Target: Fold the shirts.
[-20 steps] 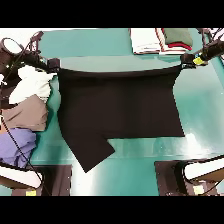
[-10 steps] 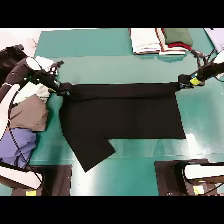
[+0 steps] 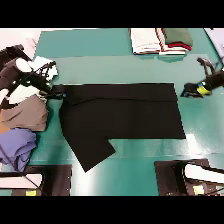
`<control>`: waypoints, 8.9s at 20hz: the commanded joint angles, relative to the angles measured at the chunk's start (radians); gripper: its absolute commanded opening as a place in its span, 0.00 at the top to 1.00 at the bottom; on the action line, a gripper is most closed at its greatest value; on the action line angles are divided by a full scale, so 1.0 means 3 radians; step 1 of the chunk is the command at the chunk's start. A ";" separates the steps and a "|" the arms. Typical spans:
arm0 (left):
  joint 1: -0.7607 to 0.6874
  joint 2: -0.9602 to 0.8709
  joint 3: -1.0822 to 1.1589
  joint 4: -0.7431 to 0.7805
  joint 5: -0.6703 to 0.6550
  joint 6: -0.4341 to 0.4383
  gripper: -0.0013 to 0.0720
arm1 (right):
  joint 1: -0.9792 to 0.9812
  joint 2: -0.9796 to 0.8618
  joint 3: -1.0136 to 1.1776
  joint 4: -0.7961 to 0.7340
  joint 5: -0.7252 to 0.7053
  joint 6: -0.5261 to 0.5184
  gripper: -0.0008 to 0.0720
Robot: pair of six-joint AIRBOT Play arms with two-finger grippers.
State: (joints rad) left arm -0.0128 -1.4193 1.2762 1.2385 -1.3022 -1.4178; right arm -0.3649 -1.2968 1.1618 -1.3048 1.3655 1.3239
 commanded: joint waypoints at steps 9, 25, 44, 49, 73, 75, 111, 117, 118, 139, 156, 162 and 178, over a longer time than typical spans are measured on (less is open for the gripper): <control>0.0024 0.1203 -0.1540 0.0130 0.0095 -0.0163 0.32 | -0.1209 0.0610 -0.1851 0.0112 0.0052 -0.0205 0.38; 0.0024 0.1900 -0.2593 -0.0450 0.0048 -0.0413 0.32 | -0.0354 0.0910 -0.1939 0.0251 -0.0248 -0.0306 0.96; -0.0523 0.1904 -0.2463 -0.0535 0.0131 -0.0320 0.96 | -0.0354 0.1592 -0.1932 -0.0009 0.0128 -0.0220 0.96; -0.0523 0.2370 -0.2132 -0.0523 -0.0164 -0.0437 0.96 | -0.0354 0.2009 -0.1873 -0.0451 0.0584 -0.0104 0.96; -0.0318 -0.0490 0.0332 -0.0148 0.1233 -0.0160 0.76 | 0.0285 -0.1175 0.1247 0.0294 0.0123 0.0165 0.77; -0.0318 -0.0487 0.0434 -0.0149 0.1073 -0.0168 0.35 | 0.0184 -0.1216 0.1326 0.0547 0.0099 0.0050 0.45; -0.1869 -0.1956 0.1719 -0.0591 0.1141 -0.0309 0.96 | 0.1190 -0.0693 0.2350 0.1492 0.0245 0.0170 0.96; -0.1771 -0.1942 0.1851 -0.0584 0.1040 -0.0320 0.96 | 0.1559 -0.0722 0.2550 0.1498 0.0226 0.0305 0.96; -0.1727 -0.1919 0.1939 -0.0582 0.0982 -0.0320 0.96 | 0.1615 -0.0724 0.2550 0.1497 0.0220 0.0305 0.96; 0.0038 0.0022 0.2483 -0.0031 0.0140 -0.0220 0.96 | 0.3367 -0.2232 0.2721 0.2364 -0.1413 -0.0319 0.46; -0.0334 -0.0081 0.2411 -0.0136 0.0342 -0.0128 0.96 | 0.1953 -0.1712 0.0748 0.2229 -0.1110 -0.0220 0.18; -0.0399 -0.0117 0.2411 -0.0177 0.0258 -0.0072 0.96 | 0.2382 -0.2412 0.1583 0.2450 -0.1101 -0.0228 0.55; -0.0932 -0.0117 0.2412 -0.0144 0.0266 -0.0043 0.96 | -0.0089 -0.0083 0.0538 0.0752 -0.1139 0.0113 0.96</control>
State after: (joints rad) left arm -0.2436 -1.4540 1.9995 1.1870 -1.2331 -1.4311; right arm -0.1833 -1.4803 1.4357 -0.9600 1.0248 1.3251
